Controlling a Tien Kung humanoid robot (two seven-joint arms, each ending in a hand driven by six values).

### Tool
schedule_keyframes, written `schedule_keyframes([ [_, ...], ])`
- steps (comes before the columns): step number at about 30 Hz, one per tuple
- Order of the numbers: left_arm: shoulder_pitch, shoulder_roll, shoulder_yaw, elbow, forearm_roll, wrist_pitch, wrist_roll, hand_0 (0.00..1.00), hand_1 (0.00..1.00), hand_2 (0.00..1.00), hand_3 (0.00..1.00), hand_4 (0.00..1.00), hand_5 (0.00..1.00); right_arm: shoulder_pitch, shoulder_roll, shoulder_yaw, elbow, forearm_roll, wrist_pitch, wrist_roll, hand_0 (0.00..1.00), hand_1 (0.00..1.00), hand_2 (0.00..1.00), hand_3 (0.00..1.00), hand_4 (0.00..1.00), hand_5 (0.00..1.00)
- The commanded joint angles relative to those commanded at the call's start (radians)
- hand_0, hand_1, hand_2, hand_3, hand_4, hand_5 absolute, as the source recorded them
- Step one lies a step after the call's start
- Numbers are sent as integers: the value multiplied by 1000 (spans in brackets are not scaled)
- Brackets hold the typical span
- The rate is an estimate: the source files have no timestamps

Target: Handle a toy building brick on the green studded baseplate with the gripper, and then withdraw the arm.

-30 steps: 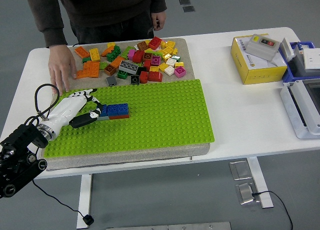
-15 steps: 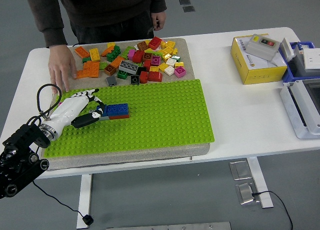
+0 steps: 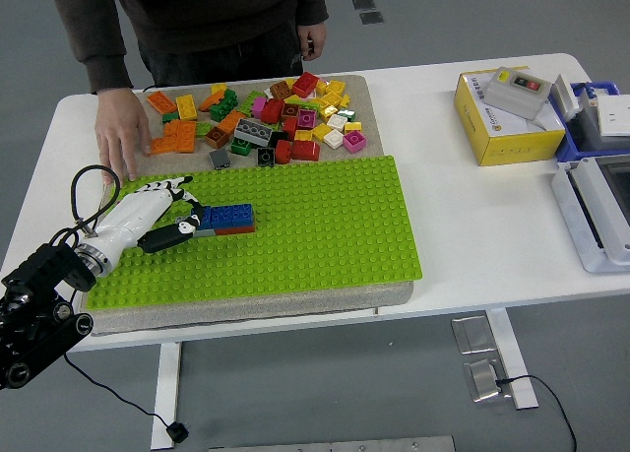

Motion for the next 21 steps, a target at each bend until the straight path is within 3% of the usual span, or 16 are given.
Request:
schedule_keyframes([
  [21, 12, -15, 12, 9, 1, 1, 8, 998, 998, 998, 631, 477, 877, -3, 1, -4, 0, 3, 1, 3, 591, 447, 661, 621, 607, 998],
])
